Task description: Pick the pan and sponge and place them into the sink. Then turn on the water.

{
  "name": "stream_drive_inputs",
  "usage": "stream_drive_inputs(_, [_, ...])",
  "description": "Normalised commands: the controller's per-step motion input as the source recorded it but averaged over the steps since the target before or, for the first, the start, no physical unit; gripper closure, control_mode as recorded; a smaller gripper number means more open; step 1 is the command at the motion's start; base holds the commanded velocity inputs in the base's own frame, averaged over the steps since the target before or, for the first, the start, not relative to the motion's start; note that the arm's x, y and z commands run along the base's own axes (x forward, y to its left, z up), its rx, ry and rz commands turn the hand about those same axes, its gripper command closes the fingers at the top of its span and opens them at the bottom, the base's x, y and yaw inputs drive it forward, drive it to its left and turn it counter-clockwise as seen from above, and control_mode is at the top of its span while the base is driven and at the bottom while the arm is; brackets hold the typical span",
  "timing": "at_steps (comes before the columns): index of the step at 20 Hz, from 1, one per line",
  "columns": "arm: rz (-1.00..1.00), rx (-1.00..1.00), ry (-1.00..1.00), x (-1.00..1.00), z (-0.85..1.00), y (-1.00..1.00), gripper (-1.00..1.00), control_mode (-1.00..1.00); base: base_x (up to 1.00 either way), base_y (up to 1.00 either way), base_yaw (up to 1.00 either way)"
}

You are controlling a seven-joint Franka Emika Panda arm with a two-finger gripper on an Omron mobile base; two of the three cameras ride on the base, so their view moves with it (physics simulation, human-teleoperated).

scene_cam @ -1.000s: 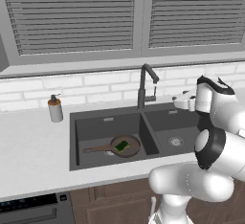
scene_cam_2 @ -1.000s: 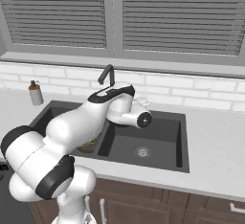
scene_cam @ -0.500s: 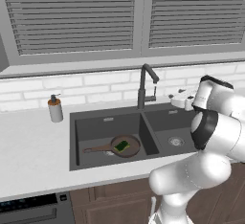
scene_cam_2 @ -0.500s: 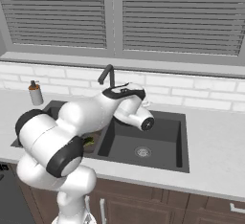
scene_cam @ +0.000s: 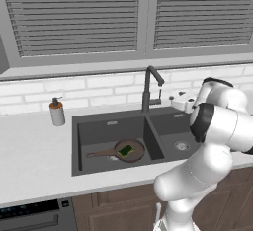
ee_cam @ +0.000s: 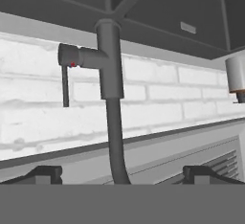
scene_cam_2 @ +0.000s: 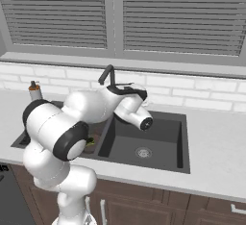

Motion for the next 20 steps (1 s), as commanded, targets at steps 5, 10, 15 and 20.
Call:
stream_drive_inputs(5, [0.00, 0.00, 0.00, 0.27, -0.21, 0.10, -1.00, -1.00, 0.00, 0.00, 0.00])
stream_drive_inputs(10, [0.00, 0.00, -0.01, 0.25, -0.25, 0.02, -1.00, -1.00, 0.00, 0.00, 0.00])
stream_drive_inputs(15, [0.00, 0.03, -0.03, 0.35, -0.10, 0.00, -1.00, -1.00, 0.00, 0.00, 0.00])
stream_drive_inputs(20, [0.00, 0.04, -0.03, 0.39, -0.06, 0.00, -1.00, -1.00, 0.00, 0.00, 0.00])
